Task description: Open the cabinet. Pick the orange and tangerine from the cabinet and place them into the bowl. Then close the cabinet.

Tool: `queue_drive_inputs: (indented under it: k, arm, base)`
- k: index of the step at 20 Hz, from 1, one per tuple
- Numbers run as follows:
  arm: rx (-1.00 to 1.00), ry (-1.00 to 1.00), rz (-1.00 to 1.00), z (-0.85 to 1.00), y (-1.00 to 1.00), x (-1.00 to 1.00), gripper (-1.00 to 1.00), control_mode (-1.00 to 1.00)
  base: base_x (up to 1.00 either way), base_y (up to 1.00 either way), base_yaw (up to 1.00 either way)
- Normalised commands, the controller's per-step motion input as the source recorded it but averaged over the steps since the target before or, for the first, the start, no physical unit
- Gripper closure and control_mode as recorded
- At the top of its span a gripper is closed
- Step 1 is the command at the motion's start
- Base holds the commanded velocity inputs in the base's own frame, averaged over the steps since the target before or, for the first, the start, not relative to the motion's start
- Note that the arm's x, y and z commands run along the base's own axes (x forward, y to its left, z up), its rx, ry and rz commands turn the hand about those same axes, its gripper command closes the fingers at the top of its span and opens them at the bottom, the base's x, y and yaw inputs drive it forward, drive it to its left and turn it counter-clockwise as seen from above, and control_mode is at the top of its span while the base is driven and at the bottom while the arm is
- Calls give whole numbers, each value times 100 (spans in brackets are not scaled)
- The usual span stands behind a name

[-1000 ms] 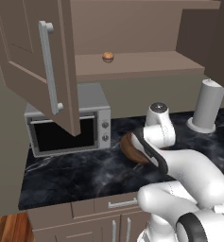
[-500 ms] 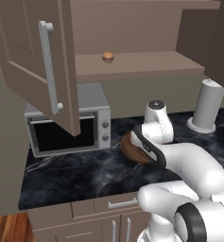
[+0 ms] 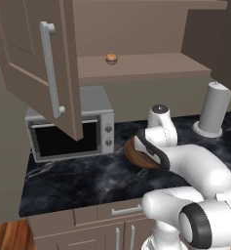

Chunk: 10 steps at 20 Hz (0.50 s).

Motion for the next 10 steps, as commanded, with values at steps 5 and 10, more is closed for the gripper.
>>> queue_drive_inputs:
  k: [5, 10]
  arm:
    - [0, 0, 0, -16, 0, 10, 100, -100]
    - [0, 0, 0, -17, 0, 12, 100, -100]
  base:
    - [0, 0, 0]
    - [0, 0, 0]
